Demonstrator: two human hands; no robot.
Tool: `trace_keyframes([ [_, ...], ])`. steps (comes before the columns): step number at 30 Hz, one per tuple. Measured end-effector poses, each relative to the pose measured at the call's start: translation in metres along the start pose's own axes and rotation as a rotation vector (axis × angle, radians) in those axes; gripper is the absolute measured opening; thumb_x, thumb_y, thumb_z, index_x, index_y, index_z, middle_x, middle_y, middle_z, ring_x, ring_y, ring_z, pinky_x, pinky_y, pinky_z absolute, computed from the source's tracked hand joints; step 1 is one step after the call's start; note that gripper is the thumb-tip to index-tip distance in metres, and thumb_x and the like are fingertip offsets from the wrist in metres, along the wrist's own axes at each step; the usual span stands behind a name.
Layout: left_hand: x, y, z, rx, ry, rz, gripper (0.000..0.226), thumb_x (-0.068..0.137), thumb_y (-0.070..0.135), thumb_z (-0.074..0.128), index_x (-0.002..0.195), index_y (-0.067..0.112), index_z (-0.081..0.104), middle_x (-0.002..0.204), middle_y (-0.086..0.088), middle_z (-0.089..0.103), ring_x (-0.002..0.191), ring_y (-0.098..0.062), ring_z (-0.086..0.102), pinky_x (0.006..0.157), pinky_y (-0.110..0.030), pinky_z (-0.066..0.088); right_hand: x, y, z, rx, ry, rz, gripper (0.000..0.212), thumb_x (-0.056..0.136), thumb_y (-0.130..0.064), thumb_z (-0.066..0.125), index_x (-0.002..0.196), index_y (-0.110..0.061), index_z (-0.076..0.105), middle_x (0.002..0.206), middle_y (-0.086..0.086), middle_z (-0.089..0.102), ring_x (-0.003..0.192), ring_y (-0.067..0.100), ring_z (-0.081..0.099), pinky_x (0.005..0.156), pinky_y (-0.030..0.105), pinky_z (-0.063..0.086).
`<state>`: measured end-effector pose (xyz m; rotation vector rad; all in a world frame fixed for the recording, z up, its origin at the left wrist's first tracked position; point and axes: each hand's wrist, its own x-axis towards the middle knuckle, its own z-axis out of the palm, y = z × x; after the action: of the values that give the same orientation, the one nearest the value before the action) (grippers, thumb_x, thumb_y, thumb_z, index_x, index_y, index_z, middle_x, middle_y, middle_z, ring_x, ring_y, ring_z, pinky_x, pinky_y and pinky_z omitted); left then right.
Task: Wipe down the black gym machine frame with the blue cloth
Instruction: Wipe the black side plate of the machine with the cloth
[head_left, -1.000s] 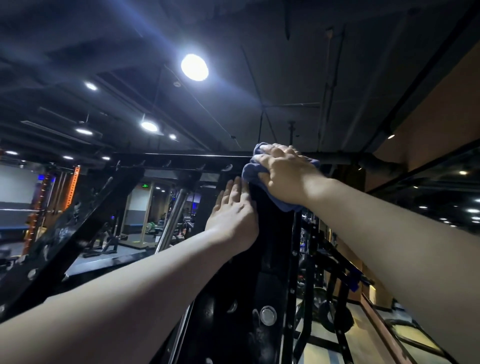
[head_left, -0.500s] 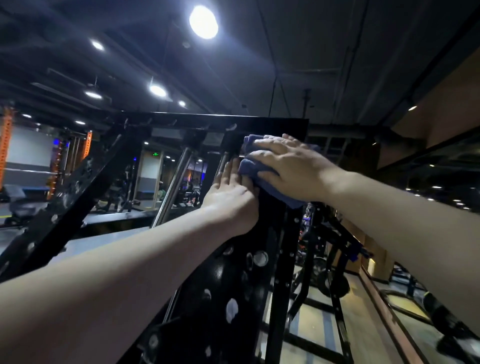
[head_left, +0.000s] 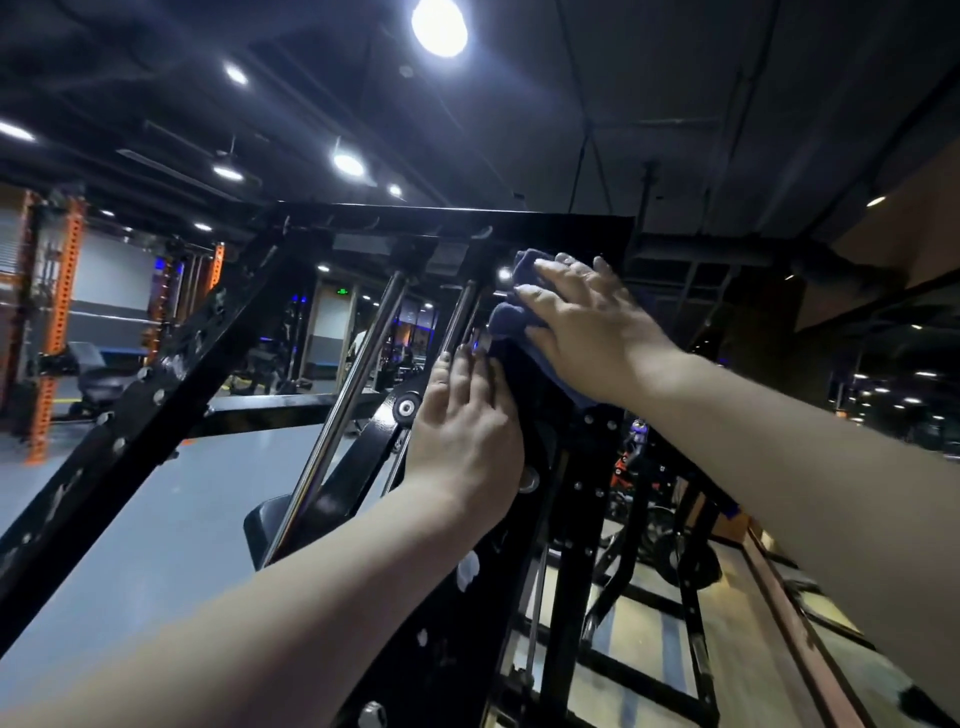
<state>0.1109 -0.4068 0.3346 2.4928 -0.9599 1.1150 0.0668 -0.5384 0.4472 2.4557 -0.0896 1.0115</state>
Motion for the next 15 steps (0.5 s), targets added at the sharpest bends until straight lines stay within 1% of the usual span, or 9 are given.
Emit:
trace_keyframes([
  [2,-0.008,-0.002,0.008,0.001,0.080,-0.008,0.076,0.097,0.039,0.018,0.157,-0.006,0.003,0.165,-0.028,0.003,0.155,-0.039,-0.004,0.120,-0.045,-0.015,-0.012,-0.010,0.010,-0.019,-0.026,-0.078,0.056,0.105,-0.041,0.044,0.158,-0.026,0.033,0.169,0.000,0.016,0.157,0.021,0.006,0.127,0.041,-0.006],
  [4,-0.015,-0.005,0.014,0.063,0.152,-0.017,0.067,0.097,0.030,0.024,0.151,-0.008,0.034,0.158,-0.028,0.032,0.151,-0.041,0.022,0.121,-0.047,-0.001,-0.019,-0.009,0.010,-0.013,-0.061,-0.179,0.055,0.104,-0.044,0.045,0.156,-0.029,0.036,0.168,-0.003,0.020,0.157,0.018,0.011,0.128,0.039,-0.002],
  [5,-0.019,-0.007,0.018,0.093,0.180,-0.018,0.064,0.095,0.028,0.029,0.147,-0.006,0.044,0.153,-0.026,0.042,0.147,-0.041,0.032,0.122,-0.049,0.005,-0.017,-0.005,0.007,-0.012,-0.068,-0.198,0.054,0.104,-0.046,0.045,0.156,-0.031,0.037,0.168,-0.005,0.021,0.157,0.016,0.011,0.128,0.038,-0.001],
  [6,-0.021,-0.008,0.021,0.119,0.194,-0.015,0.063,0.093,0.027,0.033,0.146,-0.004,0.046,0.152,-0.024,0.045,0.145,-0.040,0.036,0.122,-0.051,0.007,-0.013,-0.001,0.004,-0.019,-0.067,-0.183,0.054,0.104,-0.048,0.044,0.155,-0.033,0.037,0.168,-0.006,0.021,0.156,0.014,0.011,0.128,0.038,-0.001],
  [8,-0.026,-0.012,0.025,0.146,0.202,-0.019,0.065,0.092,0.028,0.035,0.150,0.001,0.043,0.156,-0.019,0.041,0.147,-0.037,0.034,0.122,-0.055,0.007,-0.006,0.003,0.002,-0.019,-0.037,-0.089,0.054,0.104,-0.049,0.043,0.155,-0.033,0.036,0.168,-0.007,0.019,0.157,0.014,0.009,0.128,0.040,-0.003],
  [10,-0.029,-0.014,0.024,0.127,0.216,-0.019,0.065,0.091,0.028,0.032,0.150,0.004,0.045,0.157,-0.016,0.041,0.146,-0.034,0.036,0.120,-0.056,0.012,-0.007,-0.005,0.007,-0.029,-0.008,-0.030,0.055,0.104,-0.048,0.040,0.155,-0.028,0.037,0.168,-0.002,0.018,0.157,0.020,0.008,0.127,0.046,-0.003],
  [11,-0.029,-0.014,0.024,0.115,0.212,-0.019,0.063,0.091,0.029,0.035,0.148,0.004,0.047,0.155,-0.016,0.044,0.145,-0.034,0.038,0.119,-0.056,0.015,-0.011,-0.011,0.012,-0.052,-0.007,-0.047,0.058,0.102,-0.050,0.036,0.155,-0.025,0.038,0.167,0.002,0.019,0.157,0.024,0.010,0.127,0.049,-0.001],
  [13,-0.028,-0.014,0.023,0.091,0.182,-0.018,0.063,0.089,0.035,0.053,0.143,0.003,0.053,0.150,-0.016,0.049,0.142,-0.035,0.041,0.118,-0.056,0.016,-0.023,-0.019,0.018,-0.068,-0.035,-0.150,0.067,0.093,-0.056,0.030,0.150,-0.023,0.046,0.163,0.006,0.030,0.153,0.029,0.021,0.126,0.052,0.009],
  [15,-0.027,-0.013,0.022,0.074,0.184,-0.008,0.061,0.084,0.033,0.061,0.135,0.000,0.058,0.143,-0.019,0.054,0.139,-0.037,0.044,0.119,-0.056,0.016,-0.028,-0.013,0.016,-0.037,-0.039,-0.225,0.065,0.087,-0.058,0.035,0.141,-0.027,0.056,0.149,0.007,0.043,0.142,0.031,0.037,0.121,0.052,0.026],
])
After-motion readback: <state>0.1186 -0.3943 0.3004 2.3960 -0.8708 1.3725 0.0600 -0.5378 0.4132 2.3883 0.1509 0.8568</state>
